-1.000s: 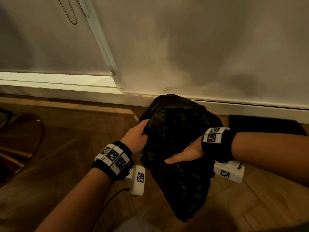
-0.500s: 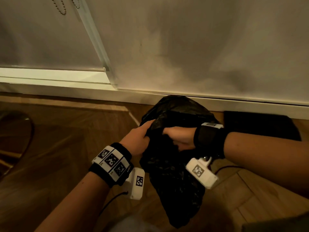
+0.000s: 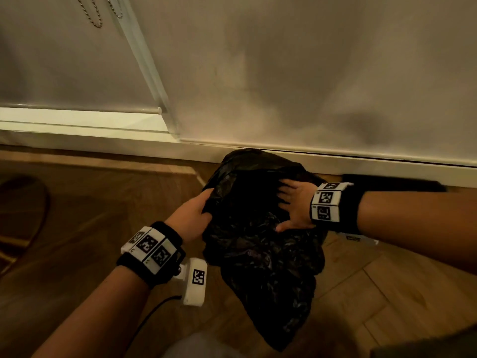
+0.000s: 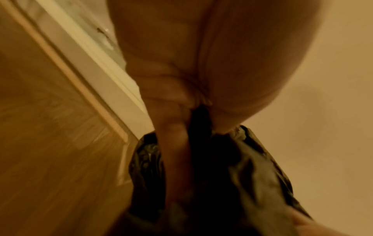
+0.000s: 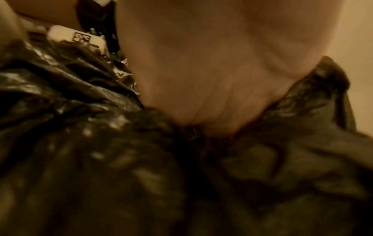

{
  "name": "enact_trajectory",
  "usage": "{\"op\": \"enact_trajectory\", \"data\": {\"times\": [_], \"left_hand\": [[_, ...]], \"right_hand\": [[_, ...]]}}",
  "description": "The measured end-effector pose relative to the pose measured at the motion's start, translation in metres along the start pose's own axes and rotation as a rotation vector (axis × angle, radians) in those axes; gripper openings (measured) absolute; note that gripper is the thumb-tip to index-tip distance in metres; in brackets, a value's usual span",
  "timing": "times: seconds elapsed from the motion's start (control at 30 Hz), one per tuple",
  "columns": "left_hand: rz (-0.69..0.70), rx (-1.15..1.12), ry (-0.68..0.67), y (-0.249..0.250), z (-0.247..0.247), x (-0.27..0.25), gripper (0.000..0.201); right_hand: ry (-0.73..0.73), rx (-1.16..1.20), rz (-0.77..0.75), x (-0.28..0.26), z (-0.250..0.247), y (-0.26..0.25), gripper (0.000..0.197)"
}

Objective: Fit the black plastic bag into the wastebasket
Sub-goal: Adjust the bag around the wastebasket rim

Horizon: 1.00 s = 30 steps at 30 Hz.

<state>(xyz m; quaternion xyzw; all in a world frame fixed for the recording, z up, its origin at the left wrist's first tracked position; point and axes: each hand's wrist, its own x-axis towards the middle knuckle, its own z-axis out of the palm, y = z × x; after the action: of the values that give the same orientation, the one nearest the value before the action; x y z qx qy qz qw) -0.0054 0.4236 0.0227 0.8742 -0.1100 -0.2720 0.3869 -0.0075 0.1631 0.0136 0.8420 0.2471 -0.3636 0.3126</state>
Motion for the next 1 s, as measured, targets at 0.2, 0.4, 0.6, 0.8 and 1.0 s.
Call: {"op": "enact_trajectory", "data": {"times": [0.2, 0.4, 0.6, 0.8, 1.0], "left_hand": [[-0.211, -0.223, 0.086, -0.027, 0.009, -0.001, 0.048], [0.079, 0.360, 0.436, -0.005, -0.007, -0.012, 0.090], [0.166, 0.734, -0.238, 0.013, 0.038, 0.011, 0.073], [0.219, 1.097, -0.401, -0.004, 0.025, 0.000, 0.050], [0.259, 1.177, -0.294, -0.004, 0.037, 0.000, 0.041]], "right_hand": [[0.224, 0.530, -0.134, -0.013, -0.027, -0.011, 0.067], [0.254, 0.655, -0.267, -0.034, -0.022, -0.007, 0.085], [0.438, 0.413, -0.329, -0.012, -0.008, -0.022, 0.081], [0.506, 0.128, -0.235, -0.005, 0.013, -0.024, 0.043], [0.448, 0.013, -0.156, -0.008, 0.000, -0.014, 0.039]]}}
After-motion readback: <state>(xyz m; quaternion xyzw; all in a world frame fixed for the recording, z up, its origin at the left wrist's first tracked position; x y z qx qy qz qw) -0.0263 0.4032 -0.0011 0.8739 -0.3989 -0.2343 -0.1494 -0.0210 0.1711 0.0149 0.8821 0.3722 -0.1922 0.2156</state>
